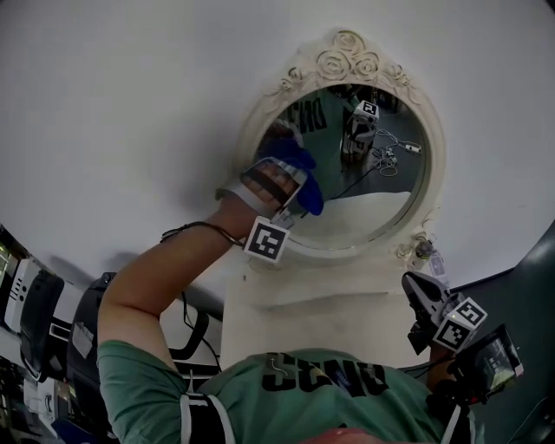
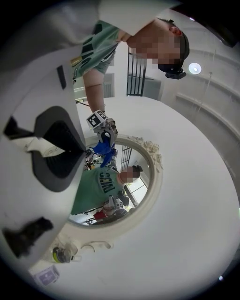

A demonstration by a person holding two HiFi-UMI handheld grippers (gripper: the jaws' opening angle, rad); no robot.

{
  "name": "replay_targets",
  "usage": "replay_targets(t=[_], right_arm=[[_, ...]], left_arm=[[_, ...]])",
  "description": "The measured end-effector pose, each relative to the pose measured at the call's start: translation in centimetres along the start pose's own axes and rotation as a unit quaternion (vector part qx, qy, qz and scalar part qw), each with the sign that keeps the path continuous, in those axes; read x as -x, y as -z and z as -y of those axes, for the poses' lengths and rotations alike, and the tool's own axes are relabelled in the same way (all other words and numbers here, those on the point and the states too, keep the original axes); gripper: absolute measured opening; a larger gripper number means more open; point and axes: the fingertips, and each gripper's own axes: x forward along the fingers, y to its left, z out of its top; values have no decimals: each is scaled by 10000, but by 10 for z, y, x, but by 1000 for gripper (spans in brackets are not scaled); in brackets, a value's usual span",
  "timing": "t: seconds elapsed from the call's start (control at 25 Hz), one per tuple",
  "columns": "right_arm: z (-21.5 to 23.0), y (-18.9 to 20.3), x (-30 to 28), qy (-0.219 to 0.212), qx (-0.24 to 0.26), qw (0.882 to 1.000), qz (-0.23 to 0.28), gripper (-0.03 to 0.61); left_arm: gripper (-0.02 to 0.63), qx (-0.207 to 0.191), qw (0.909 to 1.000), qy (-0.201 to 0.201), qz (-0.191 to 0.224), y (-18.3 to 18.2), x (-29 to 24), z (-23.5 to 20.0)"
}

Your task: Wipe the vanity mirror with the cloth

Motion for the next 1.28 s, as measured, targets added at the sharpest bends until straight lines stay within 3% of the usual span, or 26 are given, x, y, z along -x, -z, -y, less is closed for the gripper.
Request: replay_targets(t=[0.12, 0.28, 0.52, 0.64, 0.92, 1.28], right_arm=[[-23, 8, -28, -174, 87, 9998, -106, 12], [-40, 14, -48, -260, 84, 9995, -161, 12], [-40, 19, -48, -179, 36, 9997, -156, 11], [-27, 15, -34, -63, 27, 9998, -164, 11], [13, 1, 7, 78, -1, 10000, -39, 11], [71, -11, 91, 525, -222, 9982, 167, 12]], left_arm=[[114, 104, 9998, 144, -79, 24, 17, 36], [114, 5, 9996, 292, -35, 28, 17, 66], [114, -244, 9989, 387, -78, 30, 1, 69], [114, -164, 9992, 351, 71, 21, -3, 63], [115, 29, 9986, 308, 419, -41, -44, 12], [115, -203, 9949, 98, 980, -141, -111, -78]])
